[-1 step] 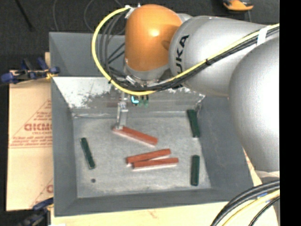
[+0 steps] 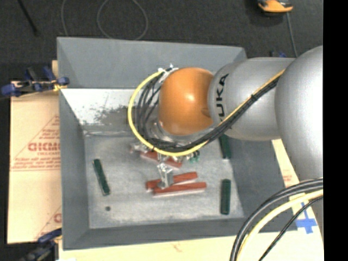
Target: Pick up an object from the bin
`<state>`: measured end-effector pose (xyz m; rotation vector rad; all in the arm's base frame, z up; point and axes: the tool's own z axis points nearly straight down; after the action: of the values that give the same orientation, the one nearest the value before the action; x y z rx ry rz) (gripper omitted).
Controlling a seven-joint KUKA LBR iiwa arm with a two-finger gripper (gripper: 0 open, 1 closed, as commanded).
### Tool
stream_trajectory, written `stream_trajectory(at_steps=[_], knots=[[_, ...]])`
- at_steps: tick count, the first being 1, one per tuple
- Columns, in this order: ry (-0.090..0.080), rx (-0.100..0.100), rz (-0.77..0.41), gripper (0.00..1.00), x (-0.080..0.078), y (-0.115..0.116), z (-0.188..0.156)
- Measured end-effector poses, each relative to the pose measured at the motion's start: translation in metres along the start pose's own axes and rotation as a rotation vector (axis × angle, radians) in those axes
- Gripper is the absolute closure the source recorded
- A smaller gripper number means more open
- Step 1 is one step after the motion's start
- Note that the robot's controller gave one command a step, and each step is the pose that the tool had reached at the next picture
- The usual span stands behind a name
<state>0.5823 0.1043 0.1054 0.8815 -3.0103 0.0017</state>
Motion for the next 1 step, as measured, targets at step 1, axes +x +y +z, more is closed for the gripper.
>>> stream_trajectory(at_steps=[1], knots=[[0.003, -0.002, -0.005, 0.0, 0.0712, -0.0117, 0.0387]])
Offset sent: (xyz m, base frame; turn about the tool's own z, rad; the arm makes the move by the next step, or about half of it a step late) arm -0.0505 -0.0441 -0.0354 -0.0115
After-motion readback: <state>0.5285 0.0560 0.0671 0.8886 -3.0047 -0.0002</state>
